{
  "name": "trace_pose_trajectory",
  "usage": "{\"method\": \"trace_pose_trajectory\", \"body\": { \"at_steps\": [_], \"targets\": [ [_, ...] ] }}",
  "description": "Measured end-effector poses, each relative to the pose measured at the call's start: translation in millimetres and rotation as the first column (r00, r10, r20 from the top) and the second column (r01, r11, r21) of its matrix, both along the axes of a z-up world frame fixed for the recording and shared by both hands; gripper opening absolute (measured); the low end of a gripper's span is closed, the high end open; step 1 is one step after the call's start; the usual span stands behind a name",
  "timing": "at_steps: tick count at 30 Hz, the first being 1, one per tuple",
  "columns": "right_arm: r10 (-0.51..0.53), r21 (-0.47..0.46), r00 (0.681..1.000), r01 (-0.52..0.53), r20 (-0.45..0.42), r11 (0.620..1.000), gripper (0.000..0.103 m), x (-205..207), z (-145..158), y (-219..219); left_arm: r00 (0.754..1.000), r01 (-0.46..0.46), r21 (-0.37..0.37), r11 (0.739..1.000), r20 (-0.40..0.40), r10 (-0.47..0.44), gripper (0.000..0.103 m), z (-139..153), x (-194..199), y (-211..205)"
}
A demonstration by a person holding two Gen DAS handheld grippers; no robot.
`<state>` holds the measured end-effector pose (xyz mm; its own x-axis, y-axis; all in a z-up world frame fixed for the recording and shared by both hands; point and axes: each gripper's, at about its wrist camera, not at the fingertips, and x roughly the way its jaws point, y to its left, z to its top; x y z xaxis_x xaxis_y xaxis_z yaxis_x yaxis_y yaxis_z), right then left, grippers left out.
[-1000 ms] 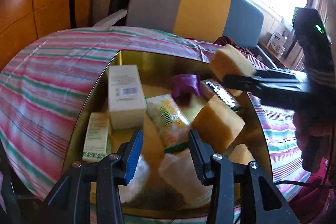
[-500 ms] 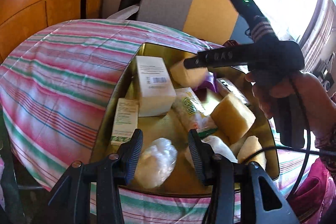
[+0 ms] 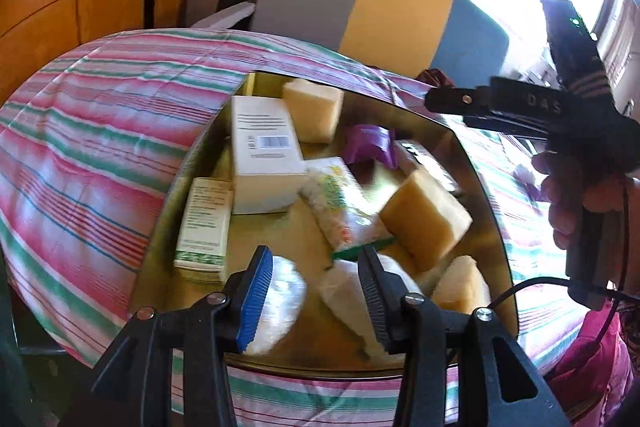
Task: Organize objects
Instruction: 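Open the right tool over the gold tray to drop the yellow sponge, then grasp the purple snack packet with the right tool while the left returns to the cloth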
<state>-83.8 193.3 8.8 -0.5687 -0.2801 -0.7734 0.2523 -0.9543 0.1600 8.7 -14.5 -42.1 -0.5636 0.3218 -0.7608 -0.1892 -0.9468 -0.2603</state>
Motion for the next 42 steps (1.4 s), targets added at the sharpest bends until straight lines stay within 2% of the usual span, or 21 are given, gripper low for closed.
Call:
{"method": "trace_pose_trajectory", "body": {
  "at_steps": [4, 7, 14, 17, 20, 22, 25, 27, 32, 35, 41, 42],
  "targets": [
    [-0.054, 0.076, 0.999, 0.054, -0.009, 0.996, 0.086, 21.8, 1.1, 35.9, 0.999, 0.051, -0.012, 0.999, -0.009, -0.051, 0.045, 6.0, 2.8, 19.8],
    [-0.113, 0.113, 0.993, 0.111, 0.019, 0.987, 0.088, 33.7, -9.2, 71.0, 0.996, 0.090, -0.020, 0.996, -0.005, -0.091, 0.045, 8.9, 6.2, 36.6],
    [-0.263, 0.073, 0.958, 0.256, 0.110, 0.964, 0.089, 66.0, -47.7, 170.6, 0.973, 0.229, -0.063, 0.971, -0.006, -0.230, 0.045, 13.4, 12.8, 90.7],
    [-0.359, 0.143, 0.926, 0.342, 0.118, 0.929, 0.089, 73.6, -65.4, 216.7, 0.959, 0.281, -0.097, 0.955, -0.011, -0.283, 0.045, 18.4, 14.0, 114.0],
    [-0.468, 0.191, 0.882, 0.451, 0.054, 0.872, 0.089, 75.5, -66.3, 265.3, 0.948, 0.315, -0.099, 0.944, -0.008, -0.317, 0.045, 24.0, 13.3, 135.8],
    [-0.536, 0.181, 0.844, 0.529, -0.014, 0.829, 0.090, 74.3, -60.4, 299.6, 0.941, 0.334, -0.107, 0.936, -0.008, -0.337, 0.045, 27.1, 14.2, 148.4],
    [-0.597, 0.185, 0.800, 0.598, -0.068, 0.780, 0.094, 63.8, -58.2, 335.9, 0.930, 0.363, -0.130, 0.923, -0.008, -0.367, 0.046, 29.2, 16.5, 162.4],
    [-0.613, 0.190, 0.787, 0.615, -0.076, 0.766, 0.094, 52.7, -61.2, 352.5, 0.922, 0.381, -0.147, 0.913, -0.005, -0.386, 0.046, 29.9, 18.8, 171.5],
    [-0.621, 0.236, 0.783, 0.607, -0.018, 0.759, 0.092, 17.2, -80.0, 379.5, 0.909, 0.412, -0.167, 0.896, 0.008, -0.417, 0.046, 30.9, 21.6, 186.8],
    [-0.606, 0.249, 0.795, 0.589, -0.011, 0.768, 0.089, 6.9, -88.8, 387.7, 0.905, 0.419, -0.185, 0.889, 0.007, -0.425, 0.046, 30.8, 23.2, 195.0],
    [-0.564, 0.250, 0.824, 0.538, 0.044, 0.805, 0.063, 1.2, -104.2, 393.0, 0.894, 0.444, -0.188, 0.876, 0.026, -0.448, 0.046, 27.7, 19.5, 214.4],
    [-0.560, 0.230, 0.828, 0.537, 0.041, 0.811, 0.053, 3.0, -103.3, 393.8, 0.891, 0.450, -0.187, 0.873, 0.027, -0.453, 0.046, 27.4, 19.4, 218.2]
  ]
}}
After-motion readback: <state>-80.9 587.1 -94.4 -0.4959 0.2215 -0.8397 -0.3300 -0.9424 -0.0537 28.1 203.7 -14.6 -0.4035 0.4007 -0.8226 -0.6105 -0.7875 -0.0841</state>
